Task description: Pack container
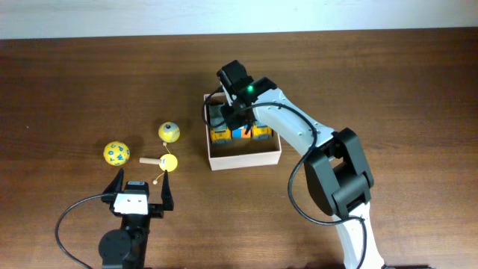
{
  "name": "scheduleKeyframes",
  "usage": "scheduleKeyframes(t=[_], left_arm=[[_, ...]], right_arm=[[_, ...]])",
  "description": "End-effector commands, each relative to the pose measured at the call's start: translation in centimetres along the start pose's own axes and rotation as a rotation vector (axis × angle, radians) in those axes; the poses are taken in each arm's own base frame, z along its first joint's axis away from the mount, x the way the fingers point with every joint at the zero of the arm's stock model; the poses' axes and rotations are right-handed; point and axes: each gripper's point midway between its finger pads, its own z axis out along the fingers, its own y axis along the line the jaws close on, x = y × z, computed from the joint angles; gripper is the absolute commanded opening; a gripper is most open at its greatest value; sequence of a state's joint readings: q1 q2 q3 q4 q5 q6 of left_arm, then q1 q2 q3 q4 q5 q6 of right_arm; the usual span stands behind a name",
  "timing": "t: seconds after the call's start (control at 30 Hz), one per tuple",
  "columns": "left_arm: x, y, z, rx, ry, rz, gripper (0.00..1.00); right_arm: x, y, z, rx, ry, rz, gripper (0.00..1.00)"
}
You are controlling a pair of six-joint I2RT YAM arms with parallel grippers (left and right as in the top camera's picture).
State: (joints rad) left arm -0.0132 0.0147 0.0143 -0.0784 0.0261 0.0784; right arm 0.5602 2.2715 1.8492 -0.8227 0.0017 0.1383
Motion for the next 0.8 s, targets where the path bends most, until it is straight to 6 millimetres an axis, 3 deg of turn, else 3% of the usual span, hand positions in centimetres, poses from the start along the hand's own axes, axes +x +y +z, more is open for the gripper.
scheduleKeyframes(t=[0.0,0.23,0.47,0.77], left_arm=[[0.1,0.0,0.0,0.0,-0.002,0.005,0.99],[0.1,0.0,0.0,0.0,-0.002,0.005,0.99],[0.1,0.0,0.0,0.0,-0.002,0.005,0.99],[0.1,0.0,0.0,0.0,-0.002,0.005,0.99]], right_arm=[[0.4,0.1,-0.2,0.013,0.036,-0.025,0.43],[-2.2,-0.4,-3.2,0.057,-0.022,-0.045,0.46],[-3.3,-0.3,-5.0,0.057,-0.044,-0.062,0.46],[0.3,-0.8,-6.7,0.077,0.113,-0.005,0.46]])
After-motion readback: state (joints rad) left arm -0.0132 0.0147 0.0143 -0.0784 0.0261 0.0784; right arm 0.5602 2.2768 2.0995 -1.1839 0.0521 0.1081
